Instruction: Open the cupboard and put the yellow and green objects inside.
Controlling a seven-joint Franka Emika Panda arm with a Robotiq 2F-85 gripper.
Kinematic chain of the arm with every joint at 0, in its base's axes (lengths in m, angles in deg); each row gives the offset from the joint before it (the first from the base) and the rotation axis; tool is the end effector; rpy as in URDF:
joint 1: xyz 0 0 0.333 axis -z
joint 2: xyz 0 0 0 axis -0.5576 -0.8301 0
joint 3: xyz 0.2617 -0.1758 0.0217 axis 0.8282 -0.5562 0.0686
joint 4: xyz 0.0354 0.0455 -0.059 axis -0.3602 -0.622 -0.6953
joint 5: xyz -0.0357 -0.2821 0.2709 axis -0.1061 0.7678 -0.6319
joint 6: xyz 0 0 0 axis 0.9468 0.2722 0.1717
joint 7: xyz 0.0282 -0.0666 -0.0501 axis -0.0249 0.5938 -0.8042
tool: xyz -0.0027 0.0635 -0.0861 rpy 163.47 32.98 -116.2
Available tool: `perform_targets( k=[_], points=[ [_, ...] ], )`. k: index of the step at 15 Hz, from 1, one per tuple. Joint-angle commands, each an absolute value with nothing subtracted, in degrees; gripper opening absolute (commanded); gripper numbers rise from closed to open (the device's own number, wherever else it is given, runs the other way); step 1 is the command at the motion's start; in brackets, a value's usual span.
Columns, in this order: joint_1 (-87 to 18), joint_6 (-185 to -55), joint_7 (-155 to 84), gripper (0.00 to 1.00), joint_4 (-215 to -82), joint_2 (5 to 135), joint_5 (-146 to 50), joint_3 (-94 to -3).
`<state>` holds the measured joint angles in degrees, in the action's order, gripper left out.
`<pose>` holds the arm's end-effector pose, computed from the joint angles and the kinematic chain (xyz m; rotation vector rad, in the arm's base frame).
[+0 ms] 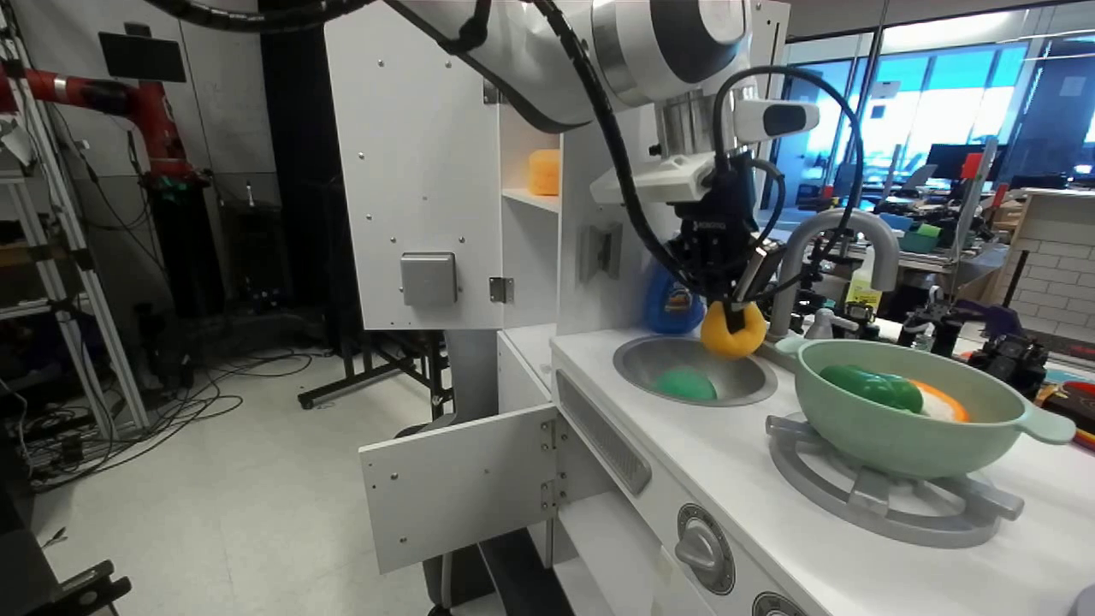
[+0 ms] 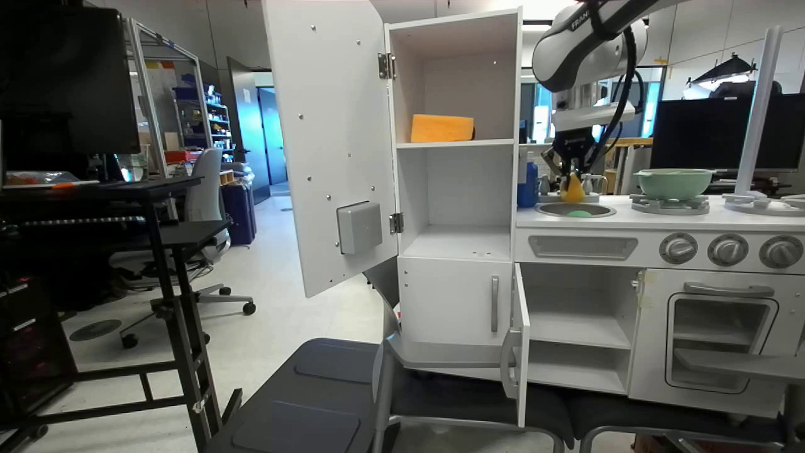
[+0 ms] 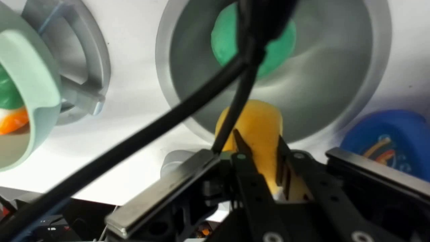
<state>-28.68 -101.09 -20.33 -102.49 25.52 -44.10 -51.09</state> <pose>0.8001 -0.1324 0.2952 2.8568 -0.6530 0.2618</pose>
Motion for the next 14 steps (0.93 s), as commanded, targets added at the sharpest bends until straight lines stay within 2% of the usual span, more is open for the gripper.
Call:
perform_targets(
  k=[1,14],
  points=[
    [-30.09,-99.71,-23.99,0.05,-110.18,33.41,-42.99,-50.55],
    [-32.36,-88.45,-54.43,0.05,-145.86,64.90,-39.50,-46.19]
  ],
)
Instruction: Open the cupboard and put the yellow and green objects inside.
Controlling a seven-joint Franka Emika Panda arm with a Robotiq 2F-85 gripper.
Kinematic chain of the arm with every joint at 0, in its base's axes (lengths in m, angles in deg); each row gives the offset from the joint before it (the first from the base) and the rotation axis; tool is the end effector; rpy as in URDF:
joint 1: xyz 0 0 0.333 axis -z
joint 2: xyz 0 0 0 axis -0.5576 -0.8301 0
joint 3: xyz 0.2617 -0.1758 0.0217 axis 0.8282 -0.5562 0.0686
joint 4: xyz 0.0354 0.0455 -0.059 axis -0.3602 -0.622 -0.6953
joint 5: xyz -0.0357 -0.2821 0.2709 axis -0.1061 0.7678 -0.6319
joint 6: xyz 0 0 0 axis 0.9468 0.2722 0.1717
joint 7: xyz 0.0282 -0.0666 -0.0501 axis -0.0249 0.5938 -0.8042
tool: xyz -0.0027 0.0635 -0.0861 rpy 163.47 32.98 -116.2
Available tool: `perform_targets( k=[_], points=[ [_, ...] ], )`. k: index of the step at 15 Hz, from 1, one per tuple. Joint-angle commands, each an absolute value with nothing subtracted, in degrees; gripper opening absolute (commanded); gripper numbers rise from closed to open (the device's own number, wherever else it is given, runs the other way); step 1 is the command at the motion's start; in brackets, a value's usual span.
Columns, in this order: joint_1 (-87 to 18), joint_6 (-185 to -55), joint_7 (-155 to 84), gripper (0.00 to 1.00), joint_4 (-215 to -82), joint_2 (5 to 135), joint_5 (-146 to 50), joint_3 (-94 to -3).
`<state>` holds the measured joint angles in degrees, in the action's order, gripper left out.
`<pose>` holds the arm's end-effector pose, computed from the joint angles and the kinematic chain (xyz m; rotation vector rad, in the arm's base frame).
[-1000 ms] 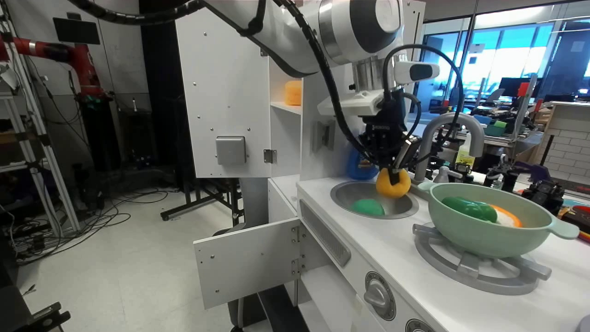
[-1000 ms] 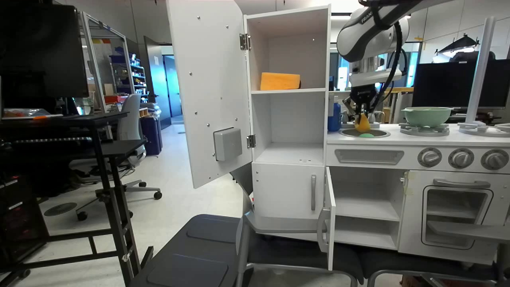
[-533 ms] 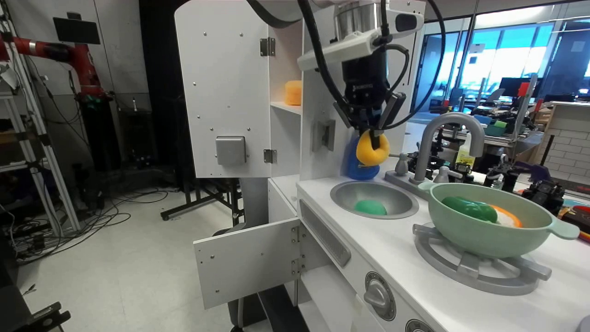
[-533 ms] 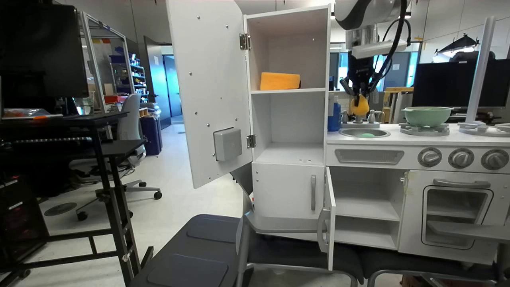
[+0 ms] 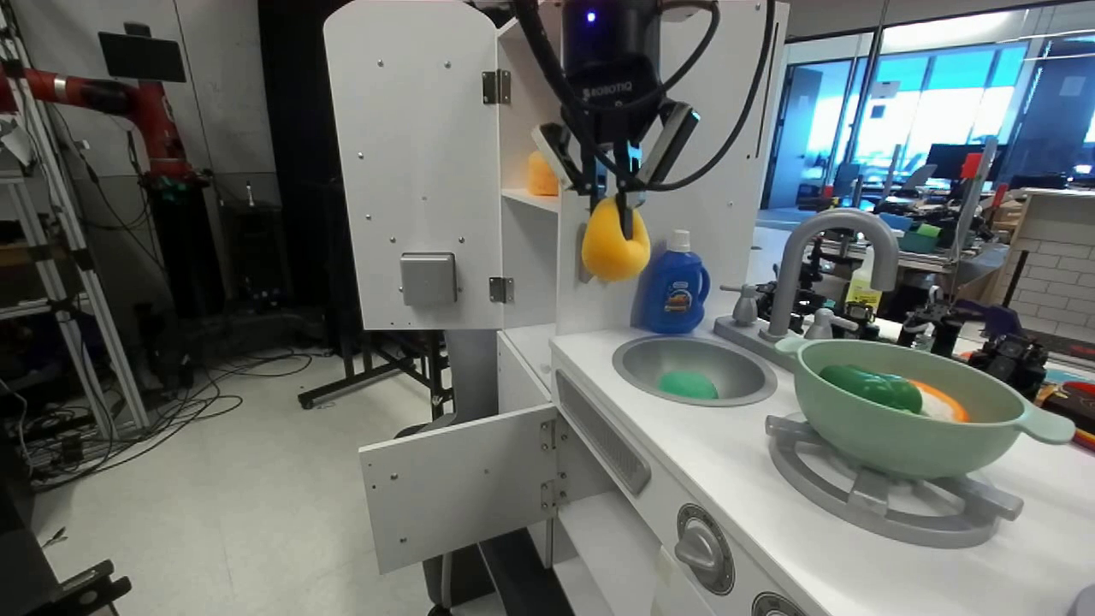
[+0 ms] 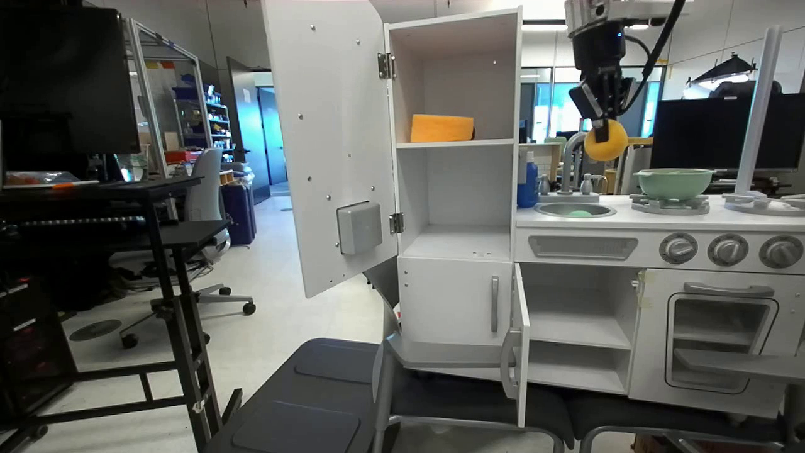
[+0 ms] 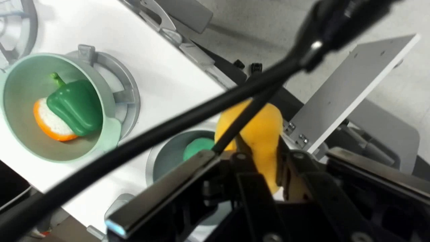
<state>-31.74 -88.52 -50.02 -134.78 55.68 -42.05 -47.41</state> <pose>0.6944 -0.0710 0.4026 2.9665 0.1824 -0.1819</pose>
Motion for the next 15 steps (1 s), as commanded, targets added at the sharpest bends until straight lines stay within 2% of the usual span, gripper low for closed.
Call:
perform_targets(
  k=[1,6,11,15],
  points=[
    [-33.21,-88.38,-55.04,0.05,-148.88,67.31,-38.38,-45.64],
    [-38.79,-89.05,-52.62,0.05,-153.53,69.61,-33.71,-41.62],
    [-45.94,-91.59,-41.45,0.05,-146.82,60.54,-27.53,-39.57],
    [-49.94,-96.45,-32.80,0.05,-142.24,52.04,-21.73,-41.53]
  ],
)
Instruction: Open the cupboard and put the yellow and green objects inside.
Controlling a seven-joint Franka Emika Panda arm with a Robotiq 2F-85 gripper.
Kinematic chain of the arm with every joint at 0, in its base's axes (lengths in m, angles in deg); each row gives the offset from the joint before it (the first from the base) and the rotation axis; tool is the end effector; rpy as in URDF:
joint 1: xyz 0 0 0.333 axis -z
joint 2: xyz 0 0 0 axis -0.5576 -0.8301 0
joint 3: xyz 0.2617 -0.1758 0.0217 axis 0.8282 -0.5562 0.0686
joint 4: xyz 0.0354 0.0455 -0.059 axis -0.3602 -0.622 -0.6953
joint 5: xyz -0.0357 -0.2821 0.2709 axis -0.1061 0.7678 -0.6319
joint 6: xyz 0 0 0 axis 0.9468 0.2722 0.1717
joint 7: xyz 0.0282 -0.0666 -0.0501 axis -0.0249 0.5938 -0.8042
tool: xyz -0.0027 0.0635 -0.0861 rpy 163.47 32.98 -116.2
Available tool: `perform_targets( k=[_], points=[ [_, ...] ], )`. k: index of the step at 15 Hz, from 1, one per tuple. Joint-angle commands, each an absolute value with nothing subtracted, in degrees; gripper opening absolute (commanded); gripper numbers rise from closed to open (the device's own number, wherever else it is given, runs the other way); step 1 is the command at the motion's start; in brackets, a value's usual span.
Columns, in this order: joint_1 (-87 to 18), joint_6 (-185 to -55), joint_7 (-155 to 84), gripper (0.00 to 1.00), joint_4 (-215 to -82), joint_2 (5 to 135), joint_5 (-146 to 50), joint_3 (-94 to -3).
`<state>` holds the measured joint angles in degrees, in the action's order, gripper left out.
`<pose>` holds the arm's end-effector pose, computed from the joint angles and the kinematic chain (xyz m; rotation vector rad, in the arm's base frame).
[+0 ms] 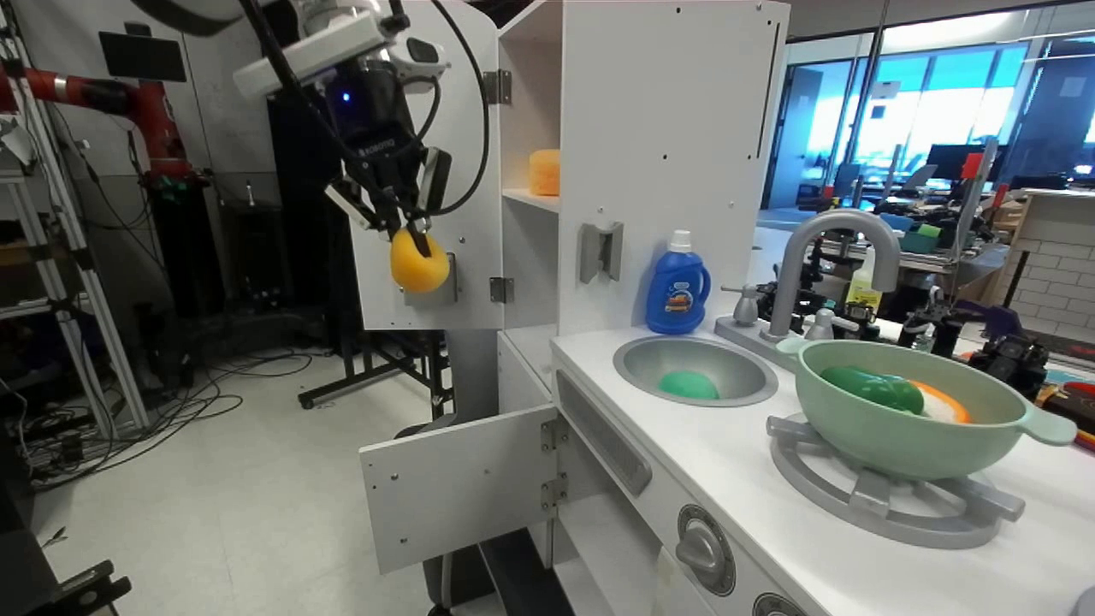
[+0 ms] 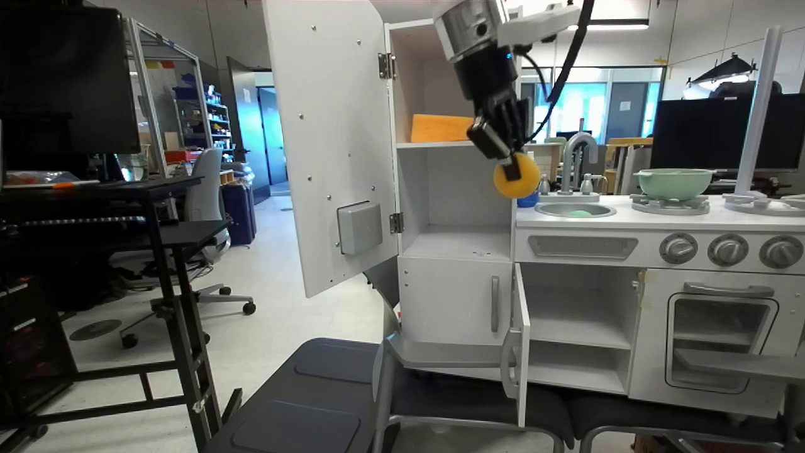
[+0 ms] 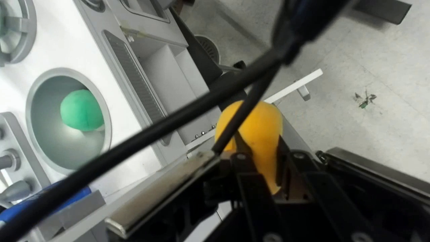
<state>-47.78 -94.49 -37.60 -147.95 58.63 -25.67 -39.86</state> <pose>0.6433 0.1729 0.3443 2.6782 0.6081 -0.1374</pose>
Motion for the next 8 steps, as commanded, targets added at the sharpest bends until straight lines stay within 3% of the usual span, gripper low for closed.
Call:
perform_targets(
  k=[1,8],
  points=[
    [-50.80,-97.50,-30.47,0.05,-140.60,49.80,-20.48,-42.25],
    [-55.37,-98.45,-20.25,0.05,-123.87,33.55,-14.43,-48.67]
  ],
)
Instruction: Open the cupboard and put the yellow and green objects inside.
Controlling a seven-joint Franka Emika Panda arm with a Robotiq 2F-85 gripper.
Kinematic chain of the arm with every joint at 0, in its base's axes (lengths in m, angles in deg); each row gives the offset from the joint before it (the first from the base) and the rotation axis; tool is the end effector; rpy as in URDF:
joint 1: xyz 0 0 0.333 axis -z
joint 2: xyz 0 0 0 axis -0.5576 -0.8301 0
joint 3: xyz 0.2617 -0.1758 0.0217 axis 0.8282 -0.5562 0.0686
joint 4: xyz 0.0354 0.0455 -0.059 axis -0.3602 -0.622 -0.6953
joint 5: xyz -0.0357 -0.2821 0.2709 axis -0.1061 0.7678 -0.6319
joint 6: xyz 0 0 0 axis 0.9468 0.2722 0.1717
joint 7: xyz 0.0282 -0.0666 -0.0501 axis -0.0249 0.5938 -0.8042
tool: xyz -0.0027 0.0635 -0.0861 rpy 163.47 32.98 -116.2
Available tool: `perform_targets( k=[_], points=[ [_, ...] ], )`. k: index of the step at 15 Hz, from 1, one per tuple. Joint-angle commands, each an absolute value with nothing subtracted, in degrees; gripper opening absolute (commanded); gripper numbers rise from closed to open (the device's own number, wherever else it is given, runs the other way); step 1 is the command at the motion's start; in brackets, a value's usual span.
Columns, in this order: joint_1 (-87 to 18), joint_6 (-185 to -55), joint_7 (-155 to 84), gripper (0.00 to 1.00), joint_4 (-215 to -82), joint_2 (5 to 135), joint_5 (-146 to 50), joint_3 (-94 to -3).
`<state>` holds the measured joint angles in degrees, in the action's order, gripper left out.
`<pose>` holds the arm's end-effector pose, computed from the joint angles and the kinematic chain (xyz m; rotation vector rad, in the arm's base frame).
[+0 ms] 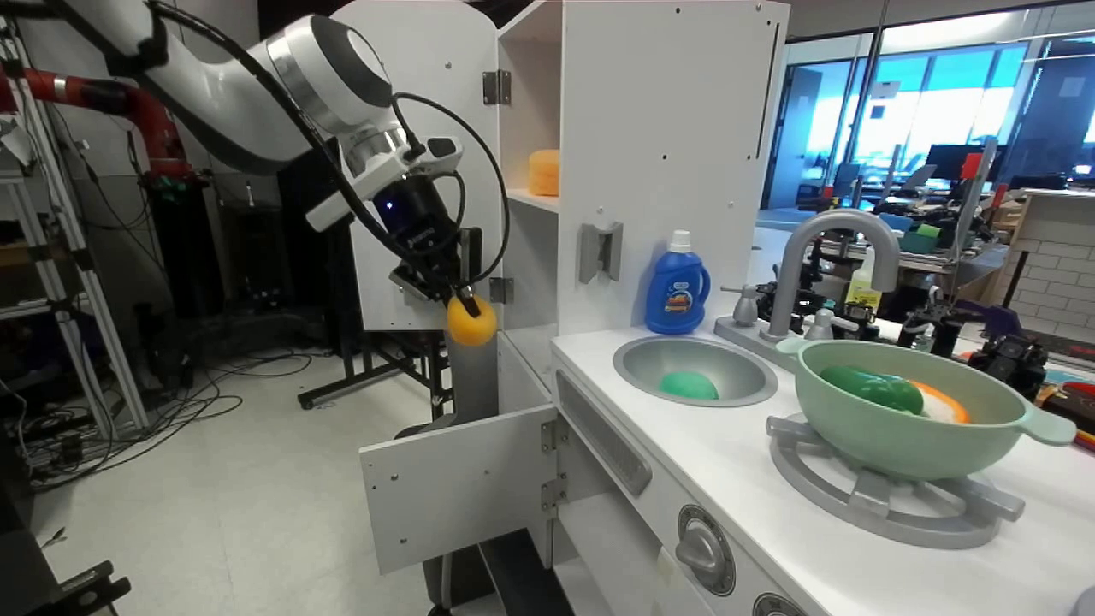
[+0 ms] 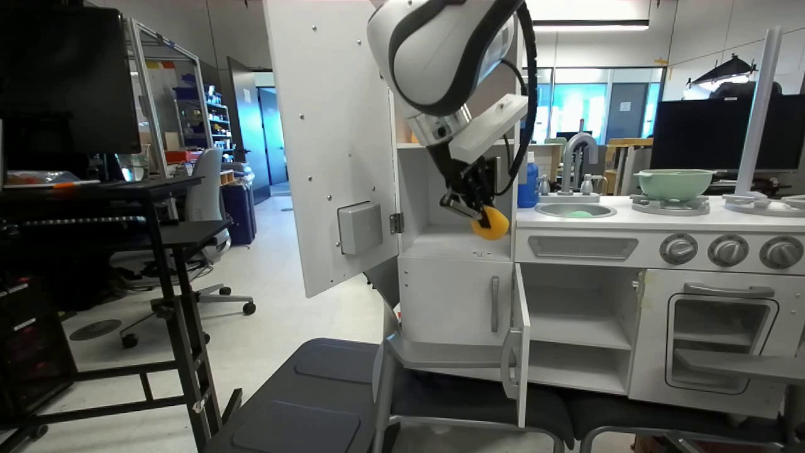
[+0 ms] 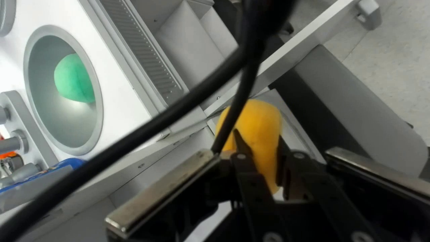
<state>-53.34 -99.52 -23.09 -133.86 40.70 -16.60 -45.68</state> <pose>0.7002 0.1947 0.2458 2.5466 0.4023 0.0300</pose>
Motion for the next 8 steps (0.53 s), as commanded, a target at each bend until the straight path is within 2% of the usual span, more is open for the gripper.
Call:
perform_targets(
  k=[1,8],
  points=[
    [-55.60,-99.21,-18.76,0.05,-121.61,31.24,-13.70,-49.74],
    [-57.97,-98.13,-12.79,0.05,-107.60,21.05,-10.76,-55.23]
  ],
)
